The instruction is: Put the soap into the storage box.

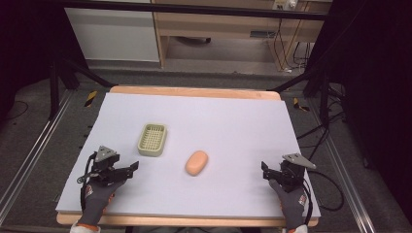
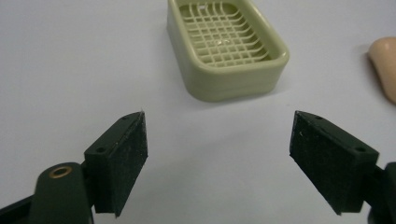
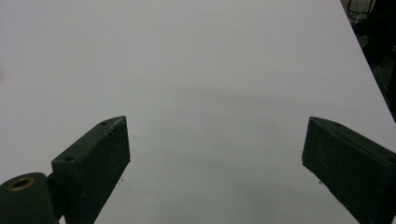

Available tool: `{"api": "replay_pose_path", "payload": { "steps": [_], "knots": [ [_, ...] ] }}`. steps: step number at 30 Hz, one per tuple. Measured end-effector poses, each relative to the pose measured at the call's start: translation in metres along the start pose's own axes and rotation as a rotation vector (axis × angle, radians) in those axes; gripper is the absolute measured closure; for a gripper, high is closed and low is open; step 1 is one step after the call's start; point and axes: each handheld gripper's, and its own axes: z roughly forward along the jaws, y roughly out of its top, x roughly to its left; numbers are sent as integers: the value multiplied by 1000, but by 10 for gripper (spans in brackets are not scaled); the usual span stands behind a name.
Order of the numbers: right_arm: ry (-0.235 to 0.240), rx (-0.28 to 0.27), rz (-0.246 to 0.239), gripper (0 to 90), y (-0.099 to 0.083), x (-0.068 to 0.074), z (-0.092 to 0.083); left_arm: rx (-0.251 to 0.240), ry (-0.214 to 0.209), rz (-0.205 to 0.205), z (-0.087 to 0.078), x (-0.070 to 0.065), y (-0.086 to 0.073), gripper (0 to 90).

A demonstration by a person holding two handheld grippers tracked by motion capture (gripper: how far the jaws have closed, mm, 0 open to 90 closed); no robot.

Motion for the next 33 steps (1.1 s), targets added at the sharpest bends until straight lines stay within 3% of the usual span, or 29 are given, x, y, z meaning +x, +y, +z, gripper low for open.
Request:
{"api": "replay_pose_path", "payload": {
  "steps": [5, 15, 33],
  "knots": [
    [-3, 19, -20, 87, -1, 3, 1, -15, -32, -11, -3, -5, 3, 183],
    [-15, 27, -30, 84, -1, 4, 1, -24, -88, 22, -2, -22, 7, 182],
    [-25, 22, -22, 85, -1, 2, 0, -17, -136, 58, 0, -41, 15, 181]
  ]
}}
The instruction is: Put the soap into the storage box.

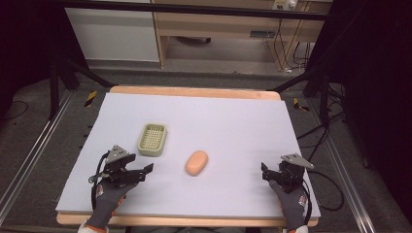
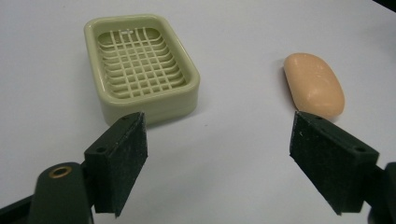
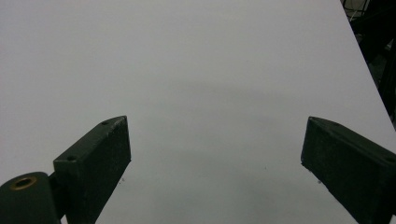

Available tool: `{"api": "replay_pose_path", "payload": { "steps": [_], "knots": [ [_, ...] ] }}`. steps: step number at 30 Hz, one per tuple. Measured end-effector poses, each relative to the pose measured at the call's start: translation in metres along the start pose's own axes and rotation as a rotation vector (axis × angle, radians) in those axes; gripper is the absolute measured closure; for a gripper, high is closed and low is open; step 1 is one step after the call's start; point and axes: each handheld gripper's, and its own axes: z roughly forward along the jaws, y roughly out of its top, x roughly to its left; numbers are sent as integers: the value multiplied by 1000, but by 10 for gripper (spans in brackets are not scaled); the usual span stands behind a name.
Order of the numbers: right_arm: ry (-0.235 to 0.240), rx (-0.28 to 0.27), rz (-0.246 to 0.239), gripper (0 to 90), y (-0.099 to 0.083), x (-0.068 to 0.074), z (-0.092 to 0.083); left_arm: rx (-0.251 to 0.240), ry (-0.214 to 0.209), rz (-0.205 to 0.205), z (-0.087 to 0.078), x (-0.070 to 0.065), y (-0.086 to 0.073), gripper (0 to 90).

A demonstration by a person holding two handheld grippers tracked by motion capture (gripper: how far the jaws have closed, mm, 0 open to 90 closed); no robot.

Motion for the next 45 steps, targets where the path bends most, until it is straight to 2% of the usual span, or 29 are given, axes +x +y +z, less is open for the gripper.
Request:
{"api": "replay_pose_path", "payload": {
  "steps": [9, 17, 30, 35, 45],
  "knots": [
    [3, -7, 3, 86, 1, 1, -1, 8, -24, 26, -1, -7, 7, 184],
    [-4, -6, 4, 86, 0, 1, -1, 28, -44, 80, 4, -18, 19, 190],
    [-7, -7, 8, 85, 0, 1, -2, 4, -57, 101, 8, -28, 41, 190],
    [-6, -9, 8, 85, 0, 0, -2, 6, -76, 98, 16, -34, 47, 190],
    [-6, -8, 6, 84, 0, 0, -2, 26, -92, 135, 31, -51, 55, 198]
  ]
}}
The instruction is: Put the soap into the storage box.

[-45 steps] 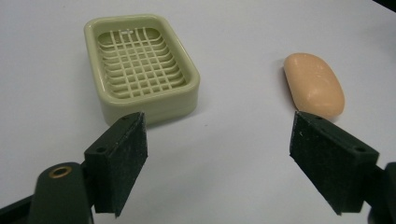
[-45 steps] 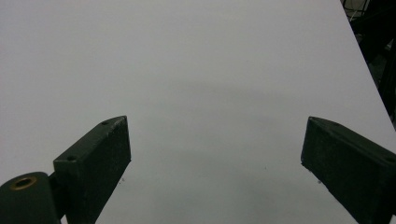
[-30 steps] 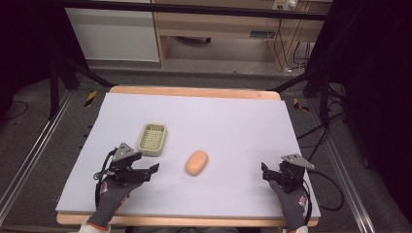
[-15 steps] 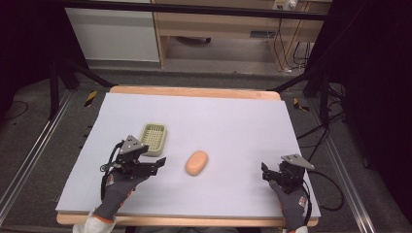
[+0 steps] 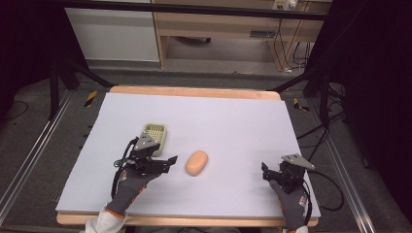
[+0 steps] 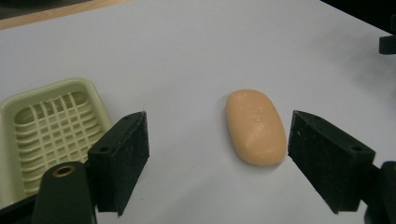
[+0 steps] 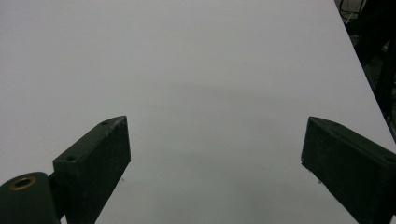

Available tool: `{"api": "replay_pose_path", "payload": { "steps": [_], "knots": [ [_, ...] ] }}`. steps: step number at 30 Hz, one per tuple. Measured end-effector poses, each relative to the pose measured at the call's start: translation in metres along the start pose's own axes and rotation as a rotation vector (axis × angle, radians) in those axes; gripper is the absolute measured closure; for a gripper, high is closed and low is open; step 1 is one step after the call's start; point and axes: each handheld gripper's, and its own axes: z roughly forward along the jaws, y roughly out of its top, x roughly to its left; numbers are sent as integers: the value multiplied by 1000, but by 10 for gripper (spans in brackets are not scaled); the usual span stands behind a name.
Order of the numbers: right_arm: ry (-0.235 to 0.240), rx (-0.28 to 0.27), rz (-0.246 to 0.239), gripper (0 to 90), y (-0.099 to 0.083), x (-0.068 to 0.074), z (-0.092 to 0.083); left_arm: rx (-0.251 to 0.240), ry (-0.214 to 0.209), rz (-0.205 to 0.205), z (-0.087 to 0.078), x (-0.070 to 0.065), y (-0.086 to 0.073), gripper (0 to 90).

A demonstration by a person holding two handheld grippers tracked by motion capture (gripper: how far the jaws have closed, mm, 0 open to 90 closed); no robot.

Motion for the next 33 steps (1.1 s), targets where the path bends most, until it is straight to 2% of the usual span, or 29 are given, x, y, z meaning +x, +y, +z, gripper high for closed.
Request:
{"api": "replay_pose_path", "payload": {
  "steps": [8, 21, 33],
  "knots": [
    [-3, 0, 0, 84, 0, 0, 0, 29, -11, 36, 12, -9, 4, 203],
    [-3, 0, -1, 82, 0, 0, 0, 57, -38, 56, 27, -21, 14, 198],
    [-1, 1, -1, 81, 0, 0, 1, 83, -44, 73, 42, -27, 21, 183]
  ]
}}
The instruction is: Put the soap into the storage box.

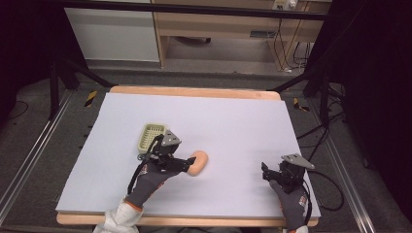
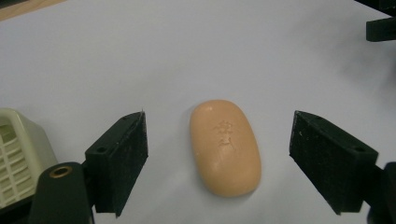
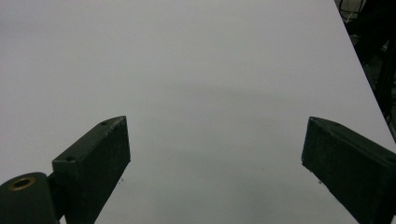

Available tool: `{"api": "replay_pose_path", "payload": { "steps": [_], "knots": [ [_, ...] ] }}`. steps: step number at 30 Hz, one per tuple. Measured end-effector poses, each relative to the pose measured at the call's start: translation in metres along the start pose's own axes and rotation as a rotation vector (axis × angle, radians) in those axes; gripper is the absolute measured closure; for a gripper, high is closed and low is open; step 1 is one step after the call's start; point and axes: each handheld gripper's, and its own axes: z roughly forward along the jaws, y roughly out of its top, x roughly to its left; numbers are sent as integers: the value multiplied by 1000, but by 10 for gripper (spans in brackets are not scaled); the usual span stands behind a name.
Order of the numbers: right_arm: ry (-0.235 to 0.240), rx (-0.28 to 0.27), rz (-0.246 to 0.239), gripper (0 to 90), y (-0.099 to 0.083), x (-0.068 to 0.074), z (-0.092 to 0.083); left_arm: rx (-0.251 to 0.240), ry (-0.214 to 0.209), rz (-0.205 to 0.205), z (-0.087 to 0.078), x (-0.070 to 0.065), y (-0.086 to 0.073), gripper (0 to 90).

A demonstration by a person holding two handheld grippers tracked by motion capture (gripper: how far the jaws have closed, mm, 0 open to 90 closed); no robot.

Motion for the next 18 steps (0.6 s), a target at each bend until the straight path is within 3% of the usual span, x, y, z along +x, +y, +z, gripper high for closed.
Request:
{"api": "replay_pose_path", "payload": {
  "steps": [18],
  "knots": [
    [6, 10, -2, 81, 0, 1, 1, 102, -7, 27, 34, -8, 4, 184]
  ]
}}
